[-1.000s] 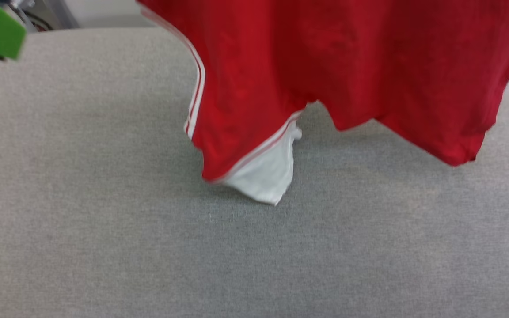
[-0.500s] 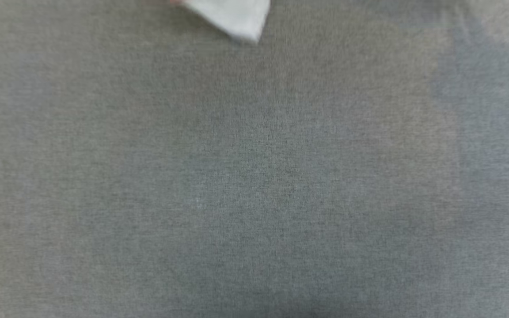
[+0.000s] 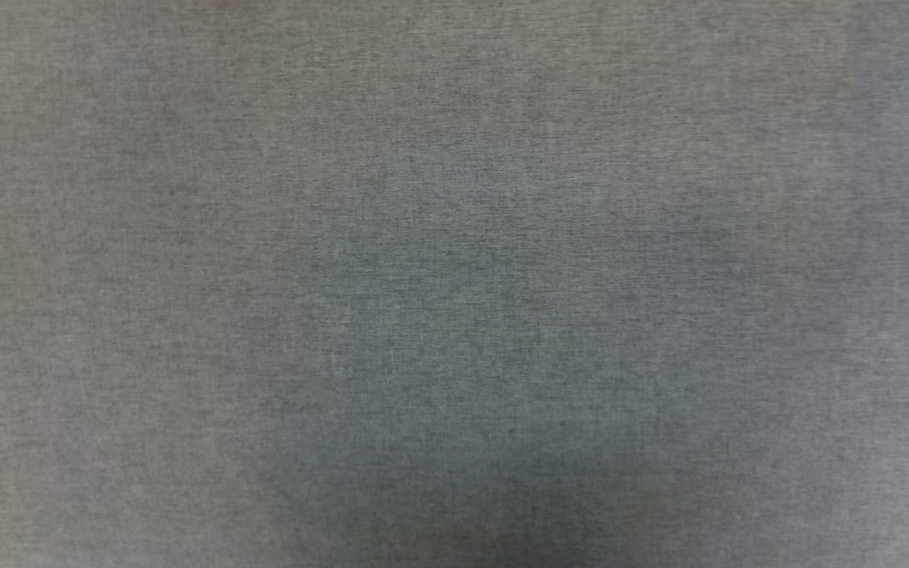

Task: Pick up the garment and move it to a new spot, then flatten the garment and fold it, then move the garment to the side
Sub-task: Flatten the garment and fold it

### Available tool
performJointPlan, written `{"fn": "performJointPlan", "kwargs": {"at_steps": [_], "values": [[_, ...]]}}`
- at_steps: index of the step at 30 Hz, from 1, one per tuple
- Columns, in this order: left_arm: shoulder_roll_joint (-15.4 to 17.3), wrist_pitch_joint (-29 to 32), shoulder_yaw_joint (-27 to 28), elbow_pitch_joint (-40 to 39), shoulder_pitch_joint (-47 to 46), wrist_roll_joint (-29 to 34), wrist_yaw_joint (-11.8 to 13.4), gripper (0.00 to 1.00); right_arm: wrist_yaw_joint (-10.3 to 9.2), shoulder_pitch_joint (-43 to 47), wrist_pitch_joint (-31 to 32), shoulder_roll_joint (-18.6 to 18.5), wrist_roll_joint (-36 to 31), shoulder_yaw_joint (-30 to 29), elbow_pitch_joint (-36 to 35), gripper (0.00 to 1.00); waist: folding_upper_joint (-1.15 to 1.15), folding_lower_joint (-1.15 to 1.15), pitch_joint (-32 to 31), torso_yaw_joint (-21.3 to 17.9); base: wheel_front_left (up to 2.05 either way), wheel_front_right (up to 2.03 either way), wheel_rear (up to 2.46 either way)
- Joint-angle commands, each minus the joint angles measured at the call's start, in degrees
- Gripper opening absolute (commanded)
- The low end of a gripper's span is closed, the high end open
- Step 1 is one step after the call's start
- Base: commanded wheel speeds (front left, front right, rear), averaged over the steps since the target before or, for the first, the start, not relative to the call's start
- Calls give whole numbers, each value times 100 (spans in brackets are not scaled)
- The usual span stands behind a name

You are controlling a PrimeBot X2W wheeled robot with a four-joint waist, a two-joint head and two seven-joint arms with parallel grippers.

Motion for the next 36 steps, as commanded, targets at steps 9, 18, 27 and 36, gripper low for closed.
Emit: {"fn": "performJointPlan", "kwargs": {"at_steps": [9, 18, 27, 36], "values": [[-497, -870, -240, 715, 1549, -289, -86, 0, -12, 671, -648, 30, 219, 718, 522, 0, 0, -2, -228, 308, 0, 0, 0], [-1031, -1138, -452, 504, 4063, -708, -39, 0, -12, 2400, -1069, -34, 886, 1462, 725, 0, 0, -2, -1168, 413, 0, 0, 0], [-999, -1086, -497, 126, 5903, -1055, 157, 0, -12, 3802, -918, -222, 1491, 1712, 825, 0, 0, -2, -1968, 432, 0, 0, 0], [-742, -620, -652, -477, 7584, -1388, 311, 0, -12, 5015, -692, -336, 2157, 1859, 836, 0, 0, -2, -2724, 458, 0, 0, 0]]}}
